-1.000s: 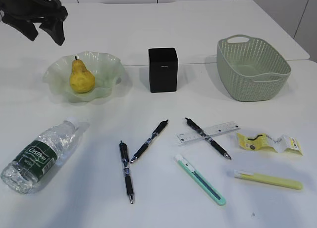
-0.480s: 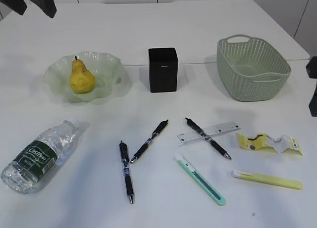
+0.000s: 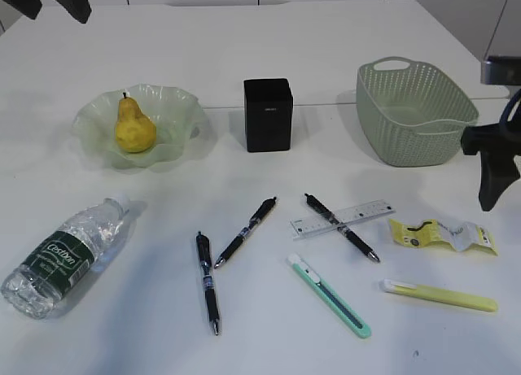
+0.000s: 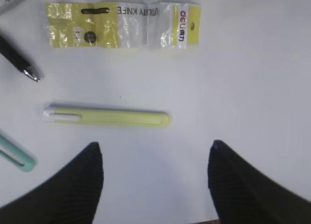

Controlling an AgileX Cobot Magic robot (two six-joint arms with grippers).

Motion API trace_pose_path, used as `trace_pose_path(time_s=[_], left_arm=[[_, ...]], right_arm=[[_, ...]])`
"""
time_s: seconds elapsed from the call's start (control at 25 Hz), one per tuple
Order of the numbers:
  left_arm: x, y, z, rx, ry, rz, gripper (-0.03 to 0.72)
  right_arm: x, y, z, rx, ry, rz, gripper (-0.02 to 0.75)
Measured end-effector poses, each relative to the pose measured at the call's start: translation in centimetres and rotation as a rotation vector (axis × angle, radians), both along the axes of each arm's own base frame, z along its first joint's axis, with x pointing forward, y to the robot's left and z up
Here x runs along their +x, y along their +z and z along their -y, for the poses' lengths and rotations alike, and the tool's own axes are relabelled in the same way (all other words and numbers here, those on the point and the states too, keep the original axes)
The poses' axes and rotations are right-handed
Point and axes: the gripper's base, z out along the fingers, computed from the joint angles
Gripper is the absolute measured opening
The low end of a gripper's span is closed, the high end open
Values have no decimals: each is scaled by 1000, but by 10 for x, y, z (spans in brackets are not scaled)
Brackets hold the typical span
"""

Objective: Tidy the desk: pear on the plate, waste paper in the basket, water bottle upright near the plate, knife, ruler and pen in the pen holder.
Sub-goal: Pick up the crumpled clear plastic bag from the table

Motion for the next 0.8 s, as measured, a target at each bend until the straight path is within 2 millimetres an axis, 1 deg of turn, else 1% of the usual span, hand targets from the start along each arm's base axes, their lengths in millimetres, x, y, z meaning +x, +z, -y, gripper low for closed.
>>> trace_pose_path(time_s=[0.24,0.56,0.68,0.8], left_arm=[[0,0,0,0,0,0,515],[0,0,0,-4,-1,-1,515],[0,0,1,-6,-1,-1,515],[0,0,1,-6,-1,-1,515]], right_arm=[[20,-33,2,-40,17,-20,531],[37,-65,2,-47,27,-21,531],[41,-73,2,-51,28,-12,531],[45,-74,3,-58,19,20,531]])
